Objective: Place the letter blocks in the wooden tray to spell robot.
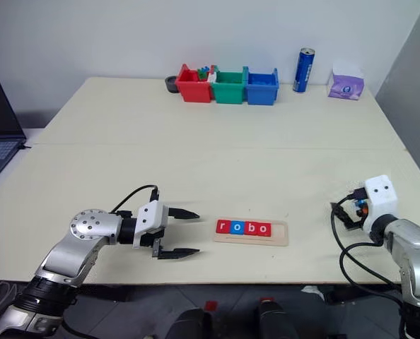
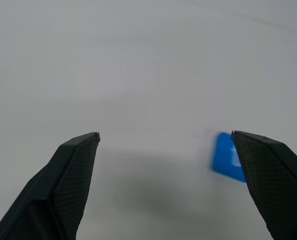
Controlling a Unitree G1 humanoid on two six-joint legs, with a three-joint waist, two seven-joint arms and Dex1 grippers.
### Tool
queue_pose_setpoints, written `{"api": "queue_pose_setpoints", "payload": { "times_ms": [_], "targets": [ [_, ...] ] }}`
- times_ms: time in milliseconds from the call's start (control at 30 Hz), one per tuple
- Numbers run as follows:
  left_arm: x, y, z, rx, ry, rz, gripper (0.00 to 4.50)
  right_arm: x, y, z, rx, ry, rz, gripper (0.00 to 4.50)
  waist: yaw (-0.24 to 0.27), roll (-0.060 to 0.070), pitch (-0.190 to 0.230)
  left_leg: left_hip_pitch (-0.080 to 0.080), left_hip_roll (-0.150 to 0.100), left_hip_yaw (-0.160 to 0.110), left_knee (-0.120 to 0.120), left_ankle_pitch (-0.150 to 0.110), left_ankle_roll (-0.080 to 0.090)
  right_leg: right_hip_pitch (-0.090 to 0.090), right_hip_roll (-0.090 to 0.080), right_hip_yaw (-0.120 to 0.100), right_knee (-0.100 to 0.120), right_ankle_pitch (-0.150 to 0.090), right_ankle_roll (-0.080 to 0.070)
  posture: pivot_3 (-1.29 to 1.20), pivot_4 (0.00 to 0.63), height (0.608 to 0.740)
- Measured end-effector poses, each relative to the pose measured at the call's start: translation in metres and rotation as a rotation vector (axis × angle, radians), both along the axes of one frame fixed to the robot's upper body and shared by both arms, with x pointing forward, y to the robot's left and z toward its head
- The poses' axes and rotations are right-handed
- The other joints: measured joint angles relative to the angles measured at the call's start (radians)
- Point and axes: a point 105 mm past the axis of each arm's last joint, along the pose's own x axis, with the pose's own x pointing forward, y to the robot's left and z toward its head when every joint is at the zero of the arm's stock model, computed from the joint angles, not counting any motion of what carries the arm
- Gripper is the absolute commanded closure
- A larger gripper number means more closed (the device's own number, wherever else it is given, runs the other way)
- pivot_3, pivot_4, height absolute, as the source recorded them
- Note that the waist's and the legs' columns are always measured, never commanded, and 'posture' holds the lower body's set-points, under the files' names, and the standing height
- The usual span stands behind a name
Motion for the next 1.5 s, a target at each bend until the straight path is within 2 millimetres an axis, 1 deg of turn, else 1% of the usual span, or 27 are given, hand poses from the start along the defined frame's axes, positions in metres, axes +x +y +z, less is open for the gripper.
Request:
{"api": "queue_pose_setpoints", "payload": {
  "times_ms": [67,167,367,467,500,533,567,633,667,767,800,833,967,1033,1200,1267,1367,1433,1500],
  "targets": [
    [-0.001,-0.001,0.0,-0.003,-0.001,-0.012,0.0,0.0,-0.014,-0.011,0.01,0.009,-0.076,0.03,0.0,0.0,0.0,0.0,0.0,0.001,0.0,0.0,0.0,0.0,0.0,0.001,0.0,0.0,0.0,0.0,0.15,0.74],
    [0.001,-0.004,0.003,-0.009,-0.013,-0.024,0.0,0.009,-0.026,-0.026,0.042,0.026,-0.135,0.03,-0.002,0.0,0.0,0.002,-0.001,0.003,0.0,0.0,0.0,0.0,0.0,0.003,0.0,0.0,-0.001,0.0,0.15,0.74],
    [0.002,-0.008,0.005,-0.012,-0.016,-0.047,0.0,0.035,-0.032,-0.029,0.085,-0.003,-0.156,0.03,-0.004,0.001,0.0,0.003,-0.001,0.004,-0.001,0.0,0.0,0.0,0.001,0.004,0.0,0.0,-0.001,0.0,0.15,0.74],
    [0.002,-0.008,0.006,-0.011,-0.018,-0.048,0.0,0.04,-0.03,-0.033,0.091,0.0,-0.151,0.03,-0.002,0.001,0.0,0.003,0.0,0.004,-0.001,0.0,0.0,0.0,0.001,0.004,0.0,0.001,-0.001,0.0,0.15,0.74],
    [0.002,-0.008,0.006,-0.011,-0.017,-0.047,0.0,0.041,-0.03,-0.033,0.092,0.001,-0.152,0.3,-0.002,0.001,0.0,0.003,0.0,0.004,-0.001,0.0,0.0,0.001,0.001,0.004,0.0,0.001,-0.001,0.0,0.15,0.74],
    [0.002,-0.008,0.006,-0.011,-0.016,-0.046,0.0,0.042,-0.03,-0.033,0.096,0.001,-0.152,0.41,-0.002,0.001,0.0,0.003,0.0,0.004,-0.001,0.0,0.0,0.001,0.001,0.004,0.0,0.001,-0.001,0.0,0.15,0.74],
    [0.002,-0.008,0.006,-0.011,-0.015,-0.044,0.0,0.042,-0.029,-0.034,0.099,0.003,-0.149,0.65,-0.002,0.001,0.0,0.003,0.0,0.004,-0.001,0.0,0.0,0.001,0.001,0.004,0.0,0.001,-0.001,0.0,0.15,0.74],
    [0.002,-0.008,0.006,-0.01,-0.014,-0.042,0.0,0.042,-0.026,-0.036,0.106,0.009,-0.148,1.35,-0.002,0.001,-0.001,0.003,0.0,0.003,-0.001,0.0,0.0,0.001,0.0,0.004,0.0,0.001,-0.001,0.0,0.15,0.74],
    [0.002,-0.008,0.005,-0.009,-0.013,-0.041,0.0,0.042,-0.025,-0.036,0.11,0.01,-0.151,1.77,-0.001,0.001,-0.001,0.003,0.0,0.003,-0.001,0.0,0.0,0.002,0.0,0.004,0.0,0.001,-0.001,0.0,0.15,0.74],
    [0.001,-0.005,0.003,-0.004,-0.005,-0.035,0.0,0.04,-0.021,-0.037,0.111,0.012,-0.154,2.7,0.001,0.001,-0.001,0.003,0.0,0.003,-0.001,0.0,0.0,0.002,0.0,0.004,0.0,0.0,-0.001,0.0,0.15,0.74],
    [0.0,-0.004,0.001,0.001,-0.001,-0.032,0.0,0.039,-0.02,-0.037,0.112,0.012,-0.156,2.98,0.002,0.001,-0.001,0.003,0.0,0.003,-0.001,0.0,0.0,0.002,0.0,0.004,0.0,0.0,-0.001,0.0,0.15,0.74],
    [-0.001,-0.003,0.0,0.002,0.002,-0.03,0.0,0.034,-0.017,-0.036,0.109,0.011,-0.152,3.06,0.004,0.001,-0.001,0.003,0.0,0.002,-0.001,0.0,0.0,0.002,0.0,0.004,0.0,0.0,-0.001,0.0,0.15,0.74],
    [0.0,-0.003,0.001,0.003,-0.003,-0.031,0.0,0.021,0.007,-0.038,0.137,0.014,-0.098,3.06,0.001,0.001,-0.001,0.002,0.001,0.0,-0.001,0.0,0.0,0.001,0.0,0.004,0.0,0.0,-0.001,0.0,0.15,0.74],
    [0.001,-0.004,0.002,0.003,-0.009,-0.032,0.0,0.009,0.021,-0.041,0.145,0.018,-0.095,3.06,0.001,0.002,-0.001,0.002,0.001,-0.001,-0.001,0.0,0.0,0.001,0.001,0.003,0.0,0.0,0.0,0.0,0.15,0.74],
    [0.002,-0.005,0.005,0.002,-0.015,-0.039,0.0,-0.027,0.063,-0.046,0.165,0.033,-0.088,3.06,0.0,0.002,-0.002,0.002,0.002,-0.002,-0.002,0.0,0.0,0.001,0.001,0.003,0.0,-0.003,0.003,0.0,0.15,0.74],
    [0.002,-0.005,0.004,0.002,-0.011,-0.041,0.0,-0.036,0.077,-0.047,0.179,0.04,-0.083,3.06,-0.001,0.002,-0.002,0.002,0.002,-0.001,-0.002,0.0,0.0,0.001,0.001,0.003,0.0,-0.003,0.003,0.0,0.15,0.74],
    [0.003,-0.006,0.006,0.003,-0.013,-0.042,0.0,-0.042,0.094,-0.049,0.201,0.041,-0.086,3.06,-0.001,0.002,-0.002,0.003,0.002,-0.001,-0.002,0.0,0.0,0.001,0.001,0.003,0.0,-0.003,0.004,0.0,0.15,0.74],
    [0.004,-0.006,0.006,0.003,-0.012,-0.041,0.0,-0.041,0.098,-0.05,0.201,0.037,-0.099,3.06,-0.001,0.001,-0.002,0.004,0.001,0.0,-0.001,0.0,0.0,0.001,0.001,0.004,0.0,-0.003,0.004,0.0,0.15,0.74],
    [0.004,-0.006,0.006,0.004,-0.009,-0.039,0.0,-0.041,0.101,-0.05,0.218,0.025,-0.11,2.33,-0.001,0.001,-0.003,0.004,0.001,0.0,-0.001,0.0,0.0,0.001,0.001,0.003,0.0,-0.003,0.004,0.0,0.15,0.74]
  ]
}}
